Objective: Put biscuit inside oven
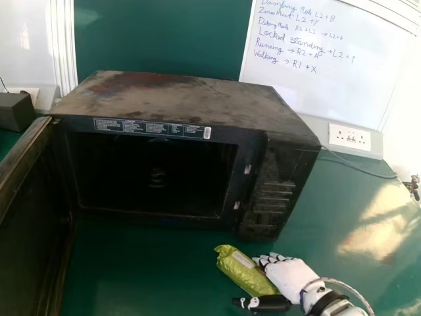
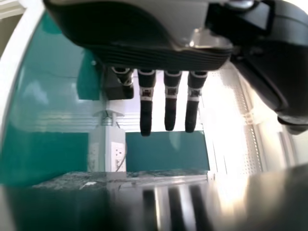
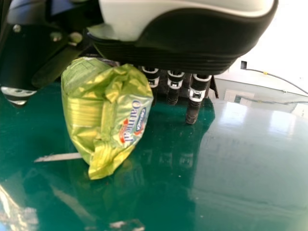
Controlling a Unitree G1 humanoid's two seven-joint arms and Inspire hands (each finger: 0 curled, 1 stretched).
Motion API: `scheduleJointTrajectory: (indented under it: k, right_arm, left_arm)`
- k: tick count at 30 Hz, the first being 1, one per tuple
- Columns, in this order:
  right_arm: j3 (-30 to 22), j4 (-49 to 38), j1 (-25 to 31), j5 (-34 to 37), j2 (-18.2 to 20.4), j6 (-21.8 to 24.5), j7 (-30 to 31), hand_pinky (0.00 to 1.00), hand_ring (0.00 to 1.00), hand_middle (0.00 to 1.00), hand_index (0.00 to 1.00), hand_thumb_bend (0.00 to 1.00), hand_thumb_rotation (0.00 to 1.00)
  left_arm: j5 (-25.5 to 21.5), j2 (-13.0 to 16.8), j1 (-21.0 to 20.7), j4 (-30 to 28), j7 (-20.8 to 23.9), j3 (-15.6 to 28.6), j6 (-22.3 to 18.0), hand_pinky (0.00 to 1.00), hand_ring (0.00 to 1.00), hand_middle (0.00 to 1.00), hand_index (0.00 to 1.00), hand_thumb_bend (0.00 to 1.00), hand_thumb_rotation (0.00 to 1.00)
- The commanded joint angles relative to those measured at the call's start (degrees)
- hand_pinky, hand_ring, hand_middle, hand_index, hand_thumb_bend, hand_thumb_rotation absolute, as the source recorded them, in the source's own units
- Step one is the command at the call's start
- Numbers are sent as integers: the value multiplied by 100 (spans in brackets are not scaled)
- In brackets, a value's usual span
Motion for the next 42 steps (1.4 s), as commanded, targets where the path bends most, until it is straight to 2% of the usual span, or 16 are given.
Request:
scheduleJointTrajectory:
  k: [1, 5, 8, 13, 17, 25, 28, 32, 33, 36, 42]
  right_arm:
    - [-51, -28, 135, 76, -58, 15, 88, 65, 89, 99, 97, 96, 65]
    - [-69, -58, 176, 40, -18, -13, -21, 49, 74, 89, 89, 85, 40]
    - [-54, -50, 197, -4, -2, -43, -134, 38, 59, 74, 76, 82, 20]
    - [-33, -28, 238, -53, 2, -70, -334, 27, 39, 56, 57, 71, 1]
    - [-40, 34, 226, -78, 50, -116, -581, 25, 33, 52, 55, 69, 0]
    - [45, 131, 222, -344, 234, -95, -1040, 26, 34, 54, 54, 67, 0]
    - [72, 164, 240, -367, 321, -137, -1240, 24, 32, 51, 50, 66, 0]
    - [110, 194, 232, -344, 382, -145, -1305, 20, 27, 42, 44, 66, 0]
    - [108, 196, 233, -316, 394, -142, -1304, 20, 26, 46, 43, 59, 0]
    - [112, 189, 226, -295, 413, -119, -1282, 18, 24, 47, 48, 53, 0]
    - [126, 218, 164, -246, 462, -110, -1277, 14, 17, 45, 49, 51, 0]
  left_arm:
    - [-175, -37, 137, -139, 82, -100, 176, 70, 75, 85, 80, 95, 60]
    - [-322, -123, 158, -320, 185, -175, 298, 70, 75, 85, 80, 94, 60]
    - [-248, -198, 128, -412, 351, -198, 321, 70, 75, 84, 80, 93, 60]
    - [-69, -306, 129, -464, 423, -218, 224, 70, 74, 83, 80, 92, 60]
    - [-135, -314, 190, -506, 436, -245, 289, 69, 74, 82, 79, 92, 61]
    - [-102, -359, 328, -639, 500, -294, 301, 69, 73, 82, 78, 90, 58]
    - [-91, -348, 351, -657, 466, -299, 271, 69, 73, 82, 78, 89, 56]
    - [-135, -380, 338, -677, 474, -324, 256, 70, 73, 82, 78, 88, 55]
    - [-116, -388, 334, -670, 479, -318, 239, 70, 73, 82, 78, 89, 54]
    - [-120, -385, 329, -658, 474, -310, 229, 69, 73, 82, 77, 89, 52]
    - [-291, -408, 297, -697, 562, -352, 323, 67, 72, 82, 77, 90, 54]
